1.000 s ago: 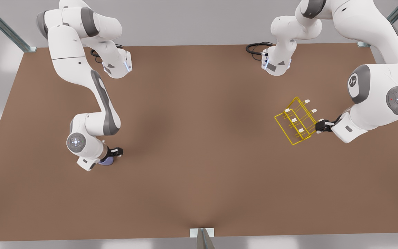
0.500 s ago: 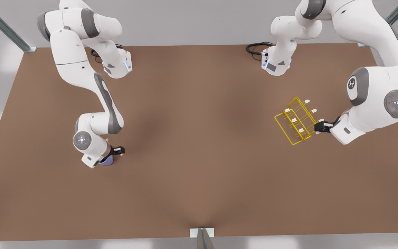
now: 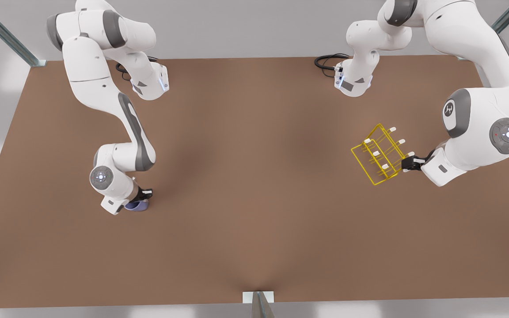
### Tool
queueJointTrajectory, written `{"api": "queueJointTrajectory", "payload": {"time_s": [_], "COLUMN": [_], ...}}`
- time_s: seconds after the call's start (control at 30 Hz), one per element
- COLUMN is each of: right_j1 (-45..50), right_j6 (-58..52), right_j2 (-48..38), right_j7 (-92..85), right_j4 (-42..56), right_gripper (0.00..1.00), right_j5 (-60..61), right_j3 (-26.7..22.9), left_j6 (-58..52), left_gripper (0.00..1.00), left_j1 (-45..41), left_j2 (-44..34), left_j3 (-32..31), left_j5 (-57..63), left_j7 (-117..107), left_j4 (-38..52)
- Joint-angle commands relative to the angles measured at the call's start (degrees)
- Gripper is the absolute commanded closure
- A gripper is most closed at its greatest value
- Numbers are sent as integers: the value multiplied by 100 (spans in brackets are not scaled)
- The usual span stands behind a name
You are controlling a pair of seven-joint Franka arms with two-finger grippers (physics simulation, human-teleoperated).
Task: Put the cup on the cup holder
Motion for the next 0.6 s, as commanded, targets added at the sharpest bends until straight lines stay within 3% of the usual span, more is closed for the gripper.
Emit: {"api": "queueJointTrajectory", "payload": {"time_s": [0.0, 0.33, 0.53, 0.57], "right_j1": [6, 138, 138, 217], "right_j6": [-100, -47, 225, 375], "right_j2": [-44, -211, 71, 193], "right_j7": [-308, -695, -712, -721], "right_j4": [4, 417, 856, 900], "right_gripper": [79, 79, 79, 79], "right_j5": [-29, 68, 937, 1772], "right_j3": [-1, 140, 1080, 1203], "left_j6": [-10, -54, -169, -160], "left_gripper": [0, 0, 0, 0], "left_j1": [0, -79, -456, -650], "left_j2": [-3, -29, -29, -12], "left_j3": [0, -26, -79, -105], "left_j5": [1, 1, -69, -69], "left_j7": [-6, -155, -111, -102], "left_j4": [3, 12, 20, 20]}}
